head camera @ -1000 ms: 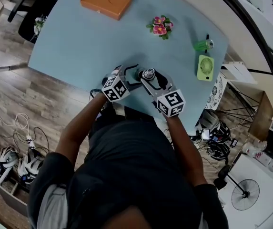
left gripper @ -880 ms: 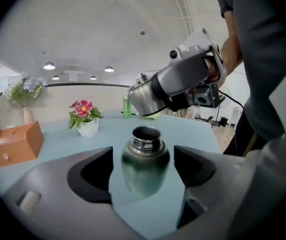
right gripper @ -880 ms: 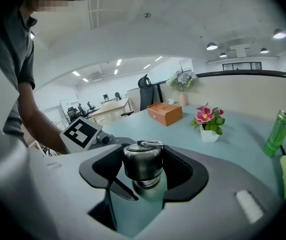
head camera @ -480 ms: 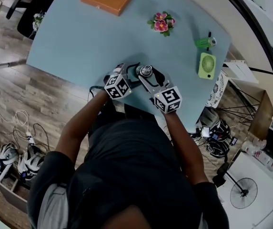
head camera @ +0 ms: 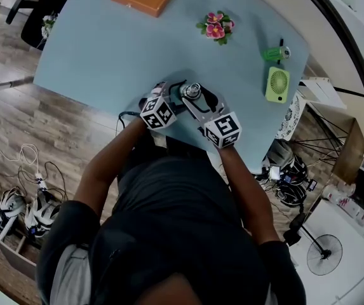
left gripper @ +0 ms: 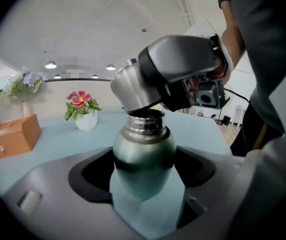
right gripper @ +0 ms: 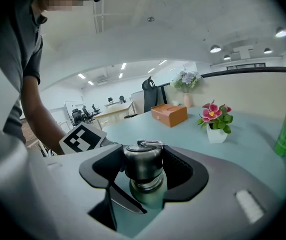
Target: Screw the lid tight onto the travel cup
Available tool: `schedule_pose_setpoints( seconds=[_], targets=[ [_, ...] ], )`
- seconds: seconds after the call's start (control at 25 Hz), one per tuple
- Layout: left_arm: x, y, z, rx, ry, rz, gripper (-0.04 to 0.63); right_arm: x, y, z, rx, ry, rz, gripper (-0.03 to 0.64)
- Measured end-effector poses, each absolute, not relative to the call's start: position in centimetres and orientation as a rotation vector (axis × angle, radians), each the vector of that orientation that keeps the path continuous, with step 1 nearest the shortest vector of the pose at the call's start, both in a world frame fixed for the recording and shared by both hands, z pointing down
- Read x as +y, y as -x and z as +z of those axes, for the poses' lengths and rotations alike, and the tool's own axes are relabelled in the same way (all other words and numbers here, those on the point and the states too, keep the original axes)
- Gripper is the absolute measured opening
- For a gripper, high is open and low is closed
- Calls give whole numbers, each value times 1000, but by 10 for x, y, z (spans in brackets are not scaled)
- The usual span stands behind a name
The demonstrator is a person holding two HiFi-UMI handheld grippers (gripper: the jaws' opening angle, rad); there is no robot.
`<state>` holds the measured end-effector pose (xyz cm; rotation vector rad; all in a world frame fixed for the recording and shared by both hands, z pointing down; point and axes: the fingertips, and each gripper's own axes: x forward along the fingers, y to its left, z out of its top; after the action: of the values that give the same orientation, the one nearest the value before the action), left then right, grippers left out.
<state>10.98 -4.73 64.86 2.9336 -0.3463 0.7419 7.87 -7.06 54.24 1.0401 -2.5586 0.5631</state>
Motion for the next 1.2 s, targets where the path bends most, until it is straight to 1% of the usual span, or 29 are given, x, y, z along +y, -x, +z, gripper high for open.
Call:
schedule_pose_setpoints(
  seconds=[1.2],
  targets=[
    [-50,-112,650,-379,-2956,638,408,-57,-82,573,-2429,-868,478,253]
  ],
)
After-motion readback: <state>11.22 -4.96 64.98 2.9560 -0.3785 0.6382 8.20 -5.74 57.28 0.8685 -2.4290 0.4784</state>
